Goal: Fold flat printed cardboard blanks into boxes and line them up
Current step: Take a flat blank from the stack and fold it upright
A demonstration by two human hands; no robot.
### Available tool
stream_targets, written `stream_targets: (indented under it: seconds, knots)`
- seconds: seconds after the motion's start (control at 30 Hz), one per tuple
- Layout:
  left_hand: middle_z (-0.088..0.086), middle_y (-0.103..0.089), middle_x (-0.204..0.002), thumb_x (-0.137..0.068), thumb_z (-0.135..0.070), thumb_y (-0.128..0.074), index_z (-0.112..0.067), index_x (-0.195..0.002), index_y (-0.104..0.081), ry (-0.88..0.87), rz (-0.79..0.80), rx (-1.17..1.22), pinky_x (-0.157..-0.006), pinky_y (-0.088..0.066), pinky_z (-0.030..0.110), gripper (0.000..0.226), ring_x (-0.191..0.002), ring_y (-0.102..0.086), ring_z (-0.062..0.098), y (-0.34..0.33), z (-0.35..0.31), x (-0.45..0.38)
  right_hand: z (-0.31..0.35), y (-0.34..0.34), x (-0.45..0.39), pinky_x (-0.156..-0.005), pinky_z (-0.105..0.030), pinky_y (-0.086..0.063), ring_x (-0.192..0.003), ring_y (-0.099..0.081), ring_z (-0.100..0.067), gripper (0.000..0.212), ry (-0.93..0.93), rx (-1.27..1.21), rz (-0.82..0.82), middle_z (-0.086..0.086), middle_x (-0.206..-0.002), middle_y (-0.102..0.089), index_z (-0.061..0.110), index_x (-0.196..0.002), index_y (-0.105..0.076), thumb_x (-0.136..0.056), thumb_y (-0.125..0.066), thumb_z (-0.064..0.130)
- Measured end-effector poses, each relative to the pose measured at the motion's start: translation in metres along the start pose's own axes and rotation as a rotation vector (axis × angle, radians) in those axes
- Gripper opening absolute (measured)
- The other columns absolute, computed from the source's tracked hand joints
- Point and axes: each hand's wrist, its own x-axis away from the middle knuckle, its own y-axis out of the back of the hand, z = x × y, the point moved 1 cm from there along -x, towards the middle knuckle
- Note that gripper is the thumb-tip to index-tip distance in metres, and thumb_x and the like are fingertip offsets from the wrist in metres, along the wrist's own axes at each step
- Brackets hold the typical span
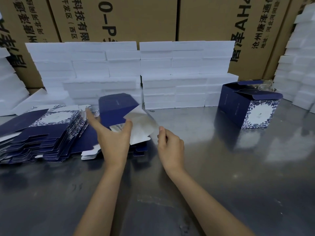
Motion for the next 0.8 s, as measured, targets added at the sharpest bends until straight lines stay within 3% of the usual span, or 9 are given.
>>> stream_targets:
  seconds: [0.1,0.17,0.23,0.3,0.4,0.47,0.53,0.63,0.8]
  knots:
    - [-0.025,-0.049,-0.137,-0.086,-0.013,-0.072,-0.038,-0.158,-0.007,-0.083,0.092,-0.045,-0.075,-0.030,-0.010,0.100,-0.101,-0.040,-0.037,-0.007,-0.001,0.010,0.002,0.019,-0.003,-0.081,-0.039,-0.053,-0.086,-0.069,-0.029,0.032,-0.048,-0.142,0.013,-0.010,-0.084,-0.073,0.016,-0.087,-0.067,-0.107,-0.047,0.030]
    - [-0.034,-0.053,-0.130,-0.092,-0.003,-0.056,-0.043,-0.155,-0.019,-0.129,0.125,-0.074,-0.079,-0.041,0.002,0.083,-0.106,-0.053,-0.018,-0.010,-0.007,0.017,0.004,0.036,-0.006,-0.084,-0.031,-0.056,-0.089,-0.072,-0.019,0.018,-0.126,-0.297,0.071,-0.002,-0.090,-0.075,0.031,-0.093,-0.066,-0.105,-0.053,0.029]
    - [-0.032,-0.051,-0.139,-0.094,0.002,-0.044,-0.051,-0.151,-0.025,-0.196,0.175,-0.120,-0.086,-0.049,0.024,0.080,-0.111,-0.061,0.013,-0.015,-0.012,0.026,0.004,0.053,-0.012,-0.087,-0.028,-0.058,-0.091,-0.073,-0.018,0.011,-0.289,-0.504,0.143,-0.007,-0.100,-0.078,0.028,-0.099,-0.067,-0.103,-0.057,0.026]
    - [-0.024,-0.049,-0.147,-0.094,0.003,-0.040,-0.053,-0.150,-0.027,-0.287,0.256,-0.129,-0.083,-0.049,0.031,0.080,-0.105,-0.063,0.026,-0.022,-0.014,0.038,-0.003,0.072,-0.020,-0.090,-0.037,-0.058,-0.098,-0.074,-0.029,0.024,-0.503,-0.712,0.225,-0.017,-0.112,-0.075,0.018,-0.108,-0.067,-0.101,-0.055,0.037]
    - [-0.009,-0.057,-0.142,-0.094,0.007,-0.040,-0.051,-0.152,-0.028,-0.391,0.369,-0.147,-0.068,-0.043,0.013,0.083,-0.081,-0.062,0.008,-0.033,-0.010,0.056,-0.024,0.098,-0.026,-0.105,-0.055,-0.051,-0.112,-0.069,-0.041,0.059,-0.667,-0.881,0.302,-0.022,-0.122,-0.070,0.009,-0.119,-0.062,-0.095,-0.053,0.062]
    - [0.003,-0.062,-0.132,-0.090,0.013,-0.039,-0.050,-0.152,-0.027,-0.422,0.424,-0.174,-0.071,-0.043,0.018,0.090,-0.094,-0.059,0.016,-0.038,-0.007,0.063,-0.039,0.112,-0.026,-0.111,-0.056,-0.044,-0.115,-0.066,-0.039,0.080,-0.688,-0.959,0.387,-0.023,-0.122,-0.065,0.004,-0.131,-0.060,-0.090,-0.052,0.072]
    - [-0.013,-0.056,-0.142,-0.085,0.020,-0.038,-0.045,-0.154,-0.029,-0.467,0.473,-0.207,-0.087,-0.044,0.016,0.095,-0.113,-0.056,0.014,-0.041,-0.006,0.069,-0.049,0.121,-0.026,-0.116,-0.053,-0.040,-0.116,-0.058,-0.037,0.088,-0.672,-1.051,0.486,-0.023,-0.126,-0.060,0.006,-0.141,-0.058,-0.088,-0.053,0.076]
    - [-0.020,-0.040,-0.155,-0.078,0.025,-0.037,-0.030,-0.153,-0.038,-0.583,0.565,-0.278,-0.116,-0.033,0.026,0.093,-0.141,-0.039,0.006,-0.048,0.001,0.073,-0.052,0.129,-0.029,-0.120,-0.051,-0.033,-0.125,-0.053,-0.030,0.072,-0.588,-1.130,0.554,-0.013,-0.146,-0.057,0.019,-0.143,-0.060,-0.091,-0.057,0.069]
    - [-0.018,-0.041,-0.155,-0.073,0.012,-0.034,-0.033,-0.149,-0.045,-0.642,0.649,-0.452,-0.112,-0.034,0.038,0.090,-0.137,-0.042,0.019,-0.050,0.005,0.073,-0.060,0.137,-0.034,-0.096,-0.041,-0.053,-0.122,-0.067,-0.025,0.044,-0.590,-0.967,0.423,-0.008,-0.136,-0.067,0.021,-0.136,-0.066,-0.097,-0.065,0.041]
